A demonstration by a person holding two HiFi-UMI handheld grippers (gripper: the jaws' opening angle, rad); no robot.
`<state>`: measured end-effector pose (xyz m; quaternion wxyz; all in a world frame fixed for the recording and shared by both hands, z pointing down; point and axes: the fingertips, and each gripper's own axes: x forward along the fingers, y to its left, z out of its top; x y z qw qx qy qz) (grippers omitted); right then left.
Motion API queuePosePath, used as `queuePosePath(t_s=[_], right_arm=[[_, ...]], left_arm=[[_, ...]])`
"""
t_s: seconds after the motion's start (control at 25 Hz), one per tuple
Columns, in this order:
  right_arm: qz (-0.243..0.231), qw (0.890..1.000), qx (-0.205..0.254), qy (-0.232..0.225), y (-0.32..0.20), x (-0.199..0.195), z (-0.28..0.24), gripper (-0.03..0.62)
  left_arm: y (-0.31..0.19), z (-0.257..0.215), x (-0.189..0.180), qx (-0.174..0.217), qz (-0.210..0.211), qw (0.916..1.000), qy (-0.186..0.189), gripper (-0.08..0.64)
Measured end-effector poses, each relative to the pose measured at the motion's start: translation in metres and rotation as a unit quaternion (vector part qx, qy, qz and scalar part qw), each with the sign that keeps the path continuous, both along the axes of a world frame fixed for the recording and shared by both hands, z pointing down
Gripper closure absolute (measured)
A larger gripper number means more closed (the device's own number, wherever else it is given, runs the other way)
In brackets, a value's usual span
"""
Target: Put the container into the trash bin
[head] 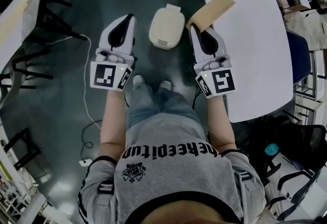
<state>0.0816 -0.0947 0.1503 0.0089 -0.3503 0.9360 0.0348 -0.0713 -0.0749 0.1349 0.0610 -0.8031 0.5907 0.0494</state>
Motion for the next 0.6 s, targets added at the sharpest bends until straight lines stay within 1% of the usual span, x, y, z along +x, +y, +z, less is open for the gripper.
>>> queuePosePath(t_s=[0.4, 0.52, 0.6], right_arm=[[-0.027, 0.999, -0.045, 0.012, -0.009, -0.025, 0.044, 0.577], [-0.036, 0.998, -0.059, 0.010, -0.011, -0.032, 0.060, 0.578], [-0.043, 0.997, -0.067, 0.010, -0.013, -0.037, 0.072, 0.579]], left_arm=[[-0.014, 0.032, -0.014, -0.035, 0.004, 0.9994, -0.003, 0.546], [-0.017, 0.046, -0.017, -0.039, 0.007, 0.9992, -0.002, 0.546], [-0.019, 0.058, -0.019, -0.053, 0.007, 0.9986, -0.007, 0.546]])
